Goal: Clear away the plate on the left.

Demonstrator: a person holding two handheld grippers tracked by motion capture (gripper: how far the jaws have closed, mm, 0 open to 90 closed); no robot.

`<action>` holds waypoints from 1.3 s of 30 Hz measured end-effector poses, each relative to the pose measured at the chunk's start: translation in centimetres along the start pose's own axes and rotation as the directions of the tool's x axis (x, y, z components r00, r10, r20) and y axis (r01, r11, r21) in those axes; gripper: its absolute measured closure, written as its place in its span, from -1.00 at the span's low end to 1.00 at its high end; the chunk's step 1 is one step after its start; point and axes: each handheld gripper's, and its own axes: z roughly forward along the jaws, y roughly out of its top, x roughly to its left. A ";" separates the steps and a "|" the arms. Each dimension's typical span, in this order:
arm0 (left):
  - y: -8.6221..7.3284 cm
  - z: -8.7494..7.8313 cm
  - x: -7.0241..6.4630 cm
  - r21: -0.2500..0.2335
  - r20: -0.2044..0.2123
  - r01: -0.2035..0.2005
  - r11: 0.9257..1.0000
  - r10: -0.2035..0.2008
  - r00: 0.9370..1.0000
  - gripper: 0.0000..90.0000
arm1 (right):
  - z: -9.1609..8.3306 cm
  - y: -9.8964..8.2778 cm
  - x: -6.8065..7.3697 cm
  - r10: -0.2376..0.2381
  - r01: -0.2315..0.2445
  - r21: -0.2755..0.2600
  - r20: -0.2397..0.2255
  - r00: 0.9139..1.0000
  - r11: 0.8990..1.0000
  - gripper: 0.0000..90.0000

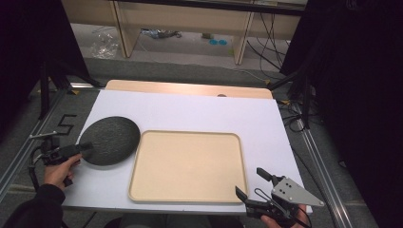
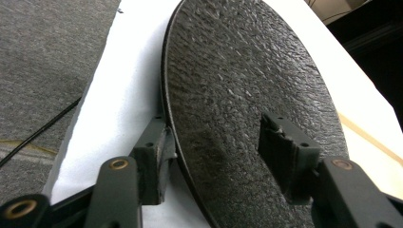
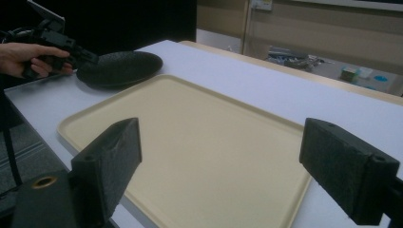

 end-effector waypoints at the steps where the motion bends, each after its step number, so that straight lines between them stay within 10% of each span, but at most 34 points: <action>1: 0.0 0.0 -0.1 -0.003 -0.006 0.001 1.000 -0.001 1.000 0.08 | 0.0 0.0 0.0 -0.001 0.001 -0.005 -0.001 1.000 1.000 -0.66; 16: 0.1 -0.3 0.6 0.005 -0.046 0.099 0.995 -0.098 0.994 0.60 | 0.1 0.1 0.0 0.000 0.000 0.001 -0.009 1.000 1.000 -0.66; 25: 0.1 -0.7 0.9 -0.007 0.073 0.183 0.983 -0.182 0.981 0.75 | 0.2 0.1 0.0 -0.003 0.003 -0.002 -0.009 1.000 1.000 -0.66; 33: 0.2 -1.4 1.2 -0.031 0.201 0.282 0.959 -0.270 0.941 0.92 | 0.2 0.1 0.0 -0.006 0.006 0.000 -0.013 1.000 1.000 -0.66; 39: 0.5 -1.8 -0.1 -0.056 0.204 0.244 0.968 -0.228 0.952 0.94 | 0.2 0.1 0.0 -0.005 0.005 -0.010 -0.008 1.000 1.000 -0.66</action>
